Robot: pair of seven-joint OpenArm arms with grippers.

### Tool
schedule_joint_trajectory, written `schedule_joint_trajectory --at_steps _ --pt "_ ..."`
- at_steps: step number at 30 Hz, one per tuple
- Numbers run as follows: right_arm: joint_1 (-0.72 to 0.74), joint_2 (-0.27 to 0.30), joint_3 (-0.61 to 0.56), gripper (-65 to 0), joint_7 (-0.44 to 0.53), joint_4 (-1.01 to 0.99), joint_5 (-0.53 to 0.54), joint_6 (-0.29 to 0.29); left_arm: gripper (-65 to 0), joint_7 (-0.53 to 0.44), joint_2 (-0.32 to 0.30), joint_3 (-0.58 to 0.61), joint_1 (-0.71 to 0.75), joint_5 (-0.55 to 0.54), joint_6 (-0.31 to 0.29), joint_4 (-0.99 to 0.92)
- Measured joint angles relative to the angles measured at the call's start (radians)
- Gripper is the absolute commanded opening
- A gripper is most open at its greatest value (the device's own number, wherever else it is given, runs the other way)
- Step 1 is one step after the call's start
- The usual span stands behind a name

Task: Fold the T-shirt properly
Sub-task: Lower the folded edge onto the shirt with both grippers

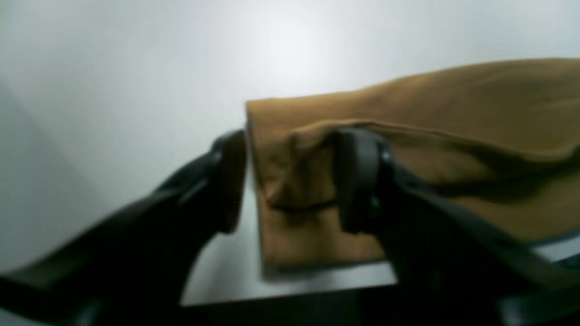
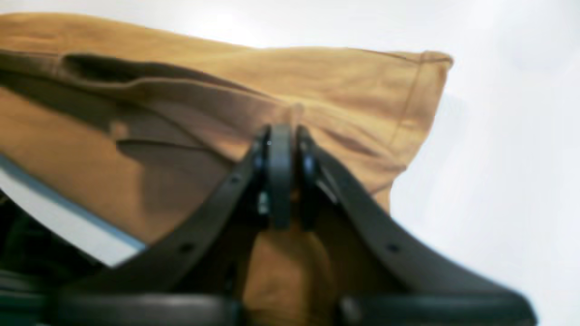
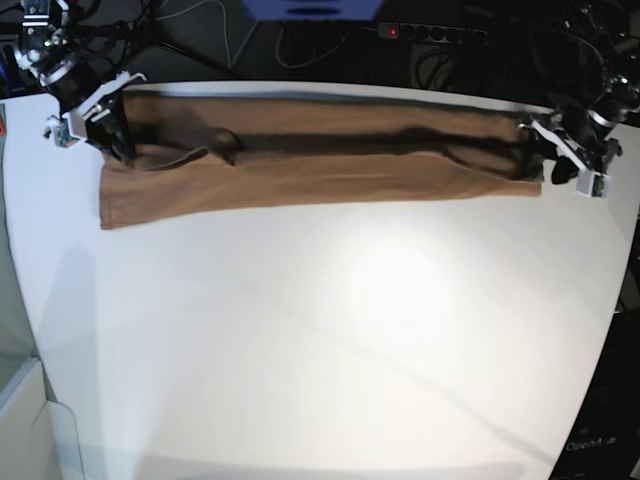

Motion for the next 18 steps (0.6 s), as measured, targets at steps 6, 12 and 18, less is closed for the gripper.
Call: schedule_joint_trajectory --at_steps 6,12,18 --pt "0.001 -0.005 0.013 -41.8 -0.001 0.0 0.0 0.0 -29.3 0.003 0.002 0.0 0.004 0.004 0.0 -0.003" --pt "0.003 -0.092 0.14 -38.2 0.0 0.003 0.002 0.0 -29.3 0.003 0.002 0.0 0.006 0.004 -0.001 -0.003" --pt "0.011 -0.118 0.212 -38.7 0.001 0.003 0.002 -0.001 -29.3 0.001 0.0 -0.005 0.018 -0.006 -0.001 0.004"
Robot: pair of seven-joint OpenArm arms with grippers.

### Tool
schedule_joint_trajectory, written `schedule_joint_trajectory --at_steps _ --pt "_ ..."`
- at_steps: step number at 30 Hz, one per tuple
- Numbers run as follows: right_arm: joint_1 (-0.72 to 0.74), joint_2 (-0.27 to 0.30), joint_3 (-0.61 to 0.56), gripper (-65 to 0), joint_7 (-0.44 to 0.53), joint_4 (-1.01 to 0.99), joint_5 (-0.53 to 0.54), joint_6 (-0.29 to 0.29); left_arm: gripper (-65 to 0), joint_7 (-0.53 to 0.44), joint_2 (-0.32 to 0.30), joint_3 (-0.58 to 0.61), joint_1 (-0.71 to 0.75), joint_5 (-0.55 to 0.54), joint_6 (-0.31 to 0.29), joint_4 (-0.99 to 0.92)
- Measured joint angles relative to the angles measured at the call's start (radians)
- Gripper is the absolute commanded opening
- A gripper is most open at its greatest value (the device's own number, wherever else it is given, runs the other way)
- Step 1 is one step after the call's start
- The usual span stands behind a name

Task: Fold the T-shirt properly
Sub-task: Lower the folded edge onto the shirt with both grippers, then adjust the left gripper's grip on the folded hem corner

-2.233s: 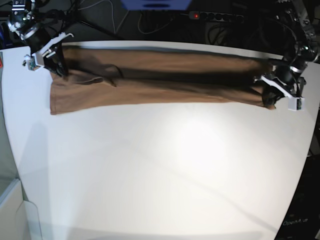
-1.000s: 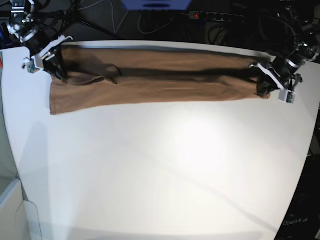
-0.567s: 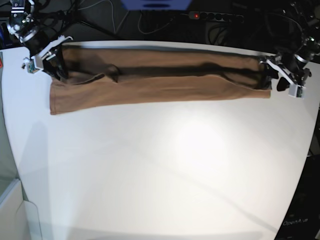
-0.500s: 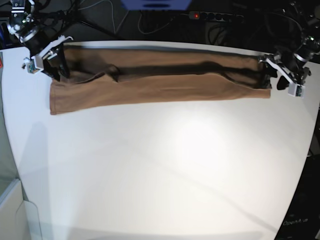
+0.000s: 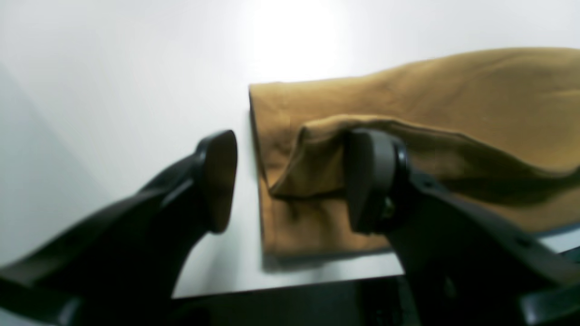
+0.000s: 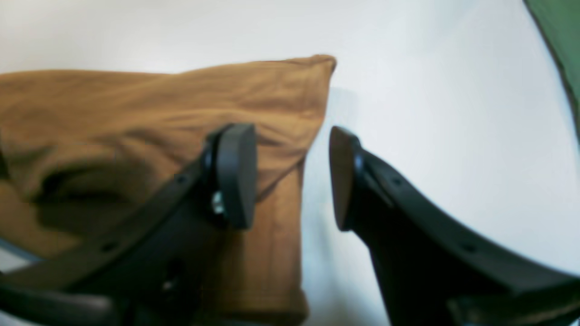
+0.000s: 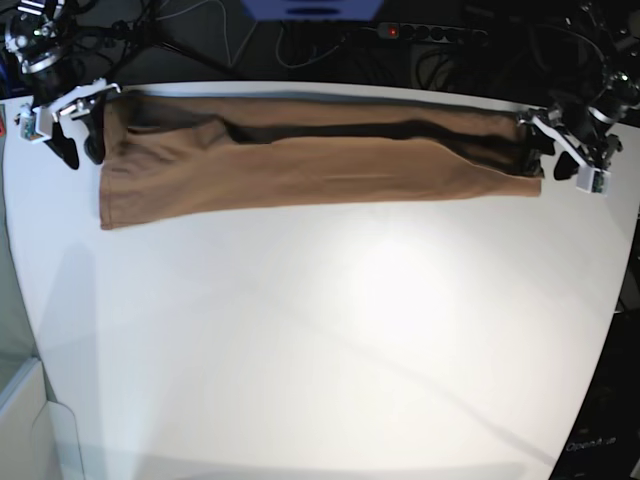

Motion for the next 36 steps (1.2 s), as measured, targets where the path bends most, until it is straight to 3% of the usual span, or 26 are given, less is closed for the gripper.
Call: schedule_joint_trajectory --at_steps 5,9,14,18,23,25,32,36 --pt "0.0 0.0 0.001 -38.9 -0.002 -0.001 -0.001 0.0 -29.3 0.008 0.004 -0.077 0.01 -0.002 -0.002 0.034" --pt "0.003 -0.003 0.0 -38.9 -0.001 -0.001 0.0 0.0 -29.3 0.089 0.016 -0.119 -0.025 0.003 -0.003 0.024" --pt "0.003 -0.002 -0.003 -39.2 -0.003 -0.001 0.0 0.0 -29.3 0.113 0.016 -0.132 -0.083 0.008 -0.003 -0.038" --pt "0.003 -0.002 -0.003 -47.4 -0.019 -0.002 0.0 0.0 -29.3 0.113 0.019 -0.13 -0.113 0.01 -0.003 -0.074" --pt "0.033 0.0 -0.003 -57.2 -0.155 -0.006 -0.017 0.0 -29.5 0.151 0.013 -0.078 -0.146 0.014 0.005 -0.114" --pt "0.062 0.0 -0.003 -59.1 -0.188 -0.006 -0.072 0.001 -33.1 0.158 0.019 -0.022 -0.147 0.011 -0.002 -0.115" --pt "0.087 -0.065 -0.004 -62.4 -0.215 -0.005 -0.238 0.001 -61.9 0.159 0.039 0.059 -0.154 0.011 0.0 -0.114" --pt "0.114 -0.066 -0.003 -62.4 -0.211 -0.005 -0.236 0.004 -62.6 0.159 0.035 0.059 -0.158 0.011 -0.001 -0.114"
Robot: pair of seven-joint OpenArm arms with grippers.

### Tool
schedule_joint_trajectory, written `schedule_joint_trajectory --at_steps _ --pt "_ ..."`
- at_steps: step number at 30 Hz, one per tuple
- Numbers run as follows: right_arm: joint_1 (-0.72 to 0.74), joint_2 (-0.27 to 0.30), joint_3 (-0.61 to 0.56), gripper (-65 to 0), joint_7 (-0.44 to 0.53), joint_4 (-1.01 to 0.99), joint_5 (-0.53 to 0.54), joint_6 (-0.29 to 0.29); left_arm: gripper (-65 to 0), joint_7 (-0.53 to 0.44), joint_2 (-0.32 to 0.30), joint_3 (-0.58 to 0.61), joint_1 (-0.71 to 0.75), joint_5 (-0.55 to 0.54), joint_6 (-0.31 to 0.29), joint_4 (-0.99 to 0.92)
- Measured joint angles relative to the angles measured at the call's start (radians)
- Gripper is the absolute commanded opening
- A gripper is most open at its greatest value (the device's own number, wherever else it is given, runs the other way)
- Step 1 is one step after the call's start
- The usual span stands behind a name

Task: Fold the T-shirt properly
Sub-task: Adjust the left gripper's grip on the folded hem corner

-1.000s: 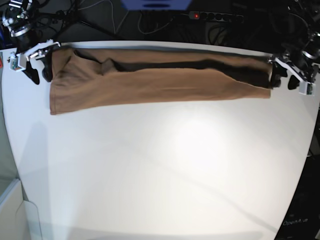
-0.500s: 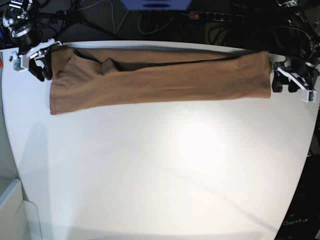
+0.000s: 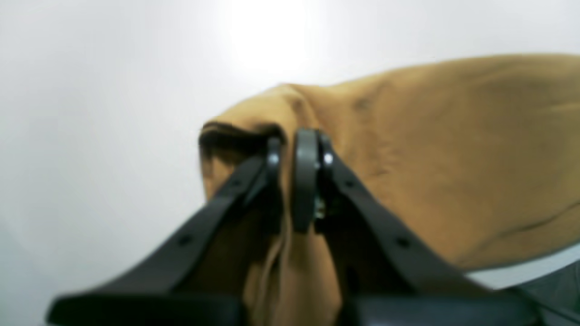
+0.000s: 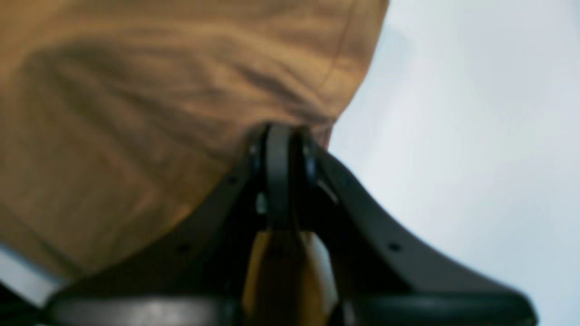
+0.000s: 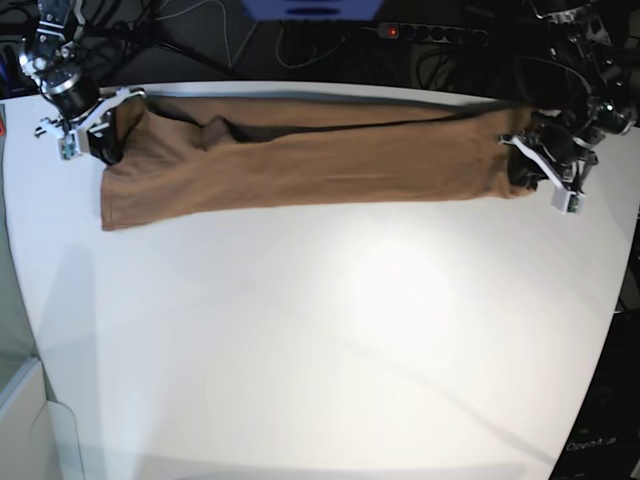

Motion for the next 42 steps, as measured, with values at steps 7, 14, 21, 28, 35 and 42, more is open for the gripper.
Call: schedule_joint_trajectory --at_steps 7,14,21,28,35,42 --pt "0.018 -0.001 0.001 -62.2 -0.005 -0.002 -0.056 0.0 -62.7 -0.001 0.0 0.0 -0.001 -0.001 -0.001 0.0" --pt "0.019 -0.004 0.0 -62.2 -0.002 -0.002 -0.056 0.0 -62.7 -0.001 0.0 -0.001 -0.001 0.0 -0.001 0.0" --pt "0.022 -0.003 0.0 -62.2 0.004 -0.026 -0.055 0.0 -62.7 0.006 0.012 -0.071 -0.034 -0.008 -0.002 0.0" --pt "0.023 0.0 0.0 -62.2 0.03 -0.054 -0.051 0.0 -62.7 0.006 0.071 -0.15 -0.08 0.002 -0.002 -0.01" --pt "0.025 0.0 0.0 -62.2 0.031 -0.055 -0.051 0.0 -62.5 -0.006 0.088 -0.151 -0.167 -0.002 -0.001 -0.16" --pt "0.025 0.0 0.001 -62.2 0.032 -0.056 -0.051 0.0 -62.4 -0.026 0.061 -0.15 -0.229 -0.017 -0.002 -0.323"
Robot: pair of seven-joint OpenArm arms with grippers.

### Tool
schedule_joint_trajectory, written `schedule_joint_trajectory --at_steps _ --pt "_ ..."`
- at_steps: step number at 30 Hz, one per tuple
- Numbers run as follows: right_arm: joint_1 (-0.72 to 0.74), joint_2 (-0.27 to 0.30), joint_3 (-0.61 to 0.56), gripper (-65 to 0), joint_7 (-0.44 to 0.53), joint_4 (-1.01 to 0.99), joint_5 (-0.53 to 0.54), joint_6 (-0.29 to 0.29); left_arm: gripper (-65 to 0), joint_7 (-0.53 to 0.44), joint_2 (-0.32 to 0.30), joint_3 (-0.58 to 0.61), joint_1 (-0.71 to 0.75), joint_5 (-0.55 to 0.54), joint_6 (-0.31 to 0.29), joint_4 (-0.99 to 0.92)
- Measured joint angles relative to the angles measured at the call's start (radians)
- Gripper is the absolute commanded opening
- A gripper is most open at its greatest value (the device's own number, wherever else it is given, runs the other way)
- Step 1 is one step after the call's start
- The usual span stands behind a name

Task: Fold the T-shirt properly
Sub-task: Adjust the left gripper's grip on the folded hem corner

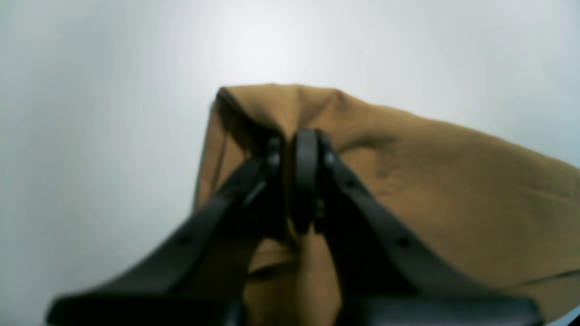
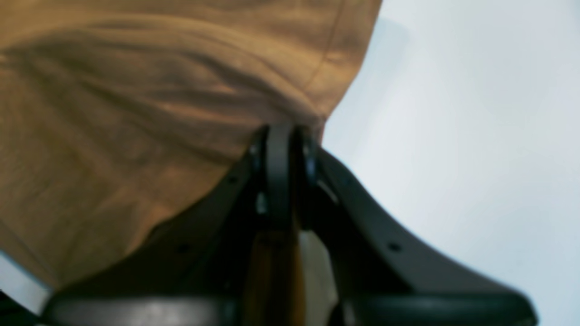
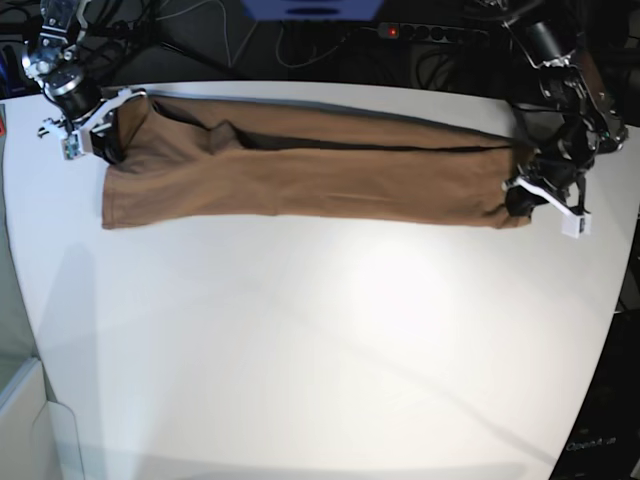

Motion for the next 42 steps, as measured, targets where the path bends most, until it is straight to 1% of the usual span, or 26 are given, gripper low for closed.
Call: schedule_joint_trajectory --at_steps 3,6,11,13,16,17,18,19,25,27,28,29,31,34,39,42 --pt "0.0 0.0 0.0 -62.2 -0.002 0.0 0.0 0.0 -62.4 -0.008 0.0 -0.001 -0.004 -0.011 0.0 -0.012" --pt "0.0 0.014 -0.001 -62.2 -0.006 0.0 -0.001 0.004 -62.3 -0.002 0.0 -0.001 -0.004 -0.01 0.0 -0.009" --pt "0.0 0.014 -0.001 -62.2 -0.006 -0.001 0.0 0.004 -61.5 -0.001 0.0 -0.001 -0.004 -0.01 0.0 -0.007" --pt "0.0 0.014 -0.001 -62.2 -0.006 -0.001 -0.001 0.004 -56.3 -0.001 0.0 -0.001 -0.004 -0.011 0.0 -0.007" --pt "0.0 0.014 -0.001 -62.2 -0.006 -0.001 0.0 0.004 -42.5 0.002 0.0 -0.001 -0.004 -0.024 -0.009 -0.006" --pt "0.0 0.014 -0.001 -62.2 -0.006 -0.001 -0.001 0.004 -39.0 0.002 0.001 -0.001 -0.004 -0.026 -0.012 -0.006" --pt "0.0 0.014 -0.001 -62.2 -0.006 -0.001 0.0 0.004 -36.9 0.002 0.001 -0.001 -0.005 -0.03 -0.014 -0.006" --pt "0.0 0.014 -0.001 -62.2 -0.006 -0.001 0.0 0.004 -36.2 0.002 0.002 -0.001 -0.005 -0.031 -0.015 -0.006" --pt "0.0 0.014 -0.001 -62.2 -0.006 -0.001 0.0 0.004 -36.2 0.011 0.002 -0.001 -0.016 -0.033 -0.01 0.0" --pt "0.0 0.016 -0.001 -62.2 -0.006 -0.001 0.0 0.004 -36.2 0.032 0.003 0.002 -0.011 -0.04 -0.006 0.035" --pt "0.0 0.019 -0.002 -62.2 -0.007 -0.001 -0.001 0.004 -36.2 0.032 0.003 0.001 -0.008 -0.047 0.011 0.058" --pt "0.0 0.022 -0.003 -62.2 -0.007 -0.002 -0.001 0.004 -36.2 0.026 0.0 0.001 0.004 -0.061 0.014 0.085" --pt "0.001 0.025 -0.003 -62.2 -0.002 -0.013 0.001 0.004 -36.2 0.024 -0.003 -0.001 0.025 -0.104 0.008 0.138" --pt "0.001 0.028 -0.003 -62.2 0.017 -0.034 0.018 0.004 -36.2 0.028 -0.003 0.0 0.03 -0.113 0.005 0.167" --pt "0.001 0.027 -0.003 -62.2 0.02 -0.039 0.019 0.004 -36.2 0.028 0.0 0.0 0.032 -0.113 0.005 0.167" --pt "0.001 0.028 -0.003 -62.2 0.02 -0.039 0.018 0.004 -36.3 0.024 0.0 0.001 0.058 -0.117 0.005 0.174"
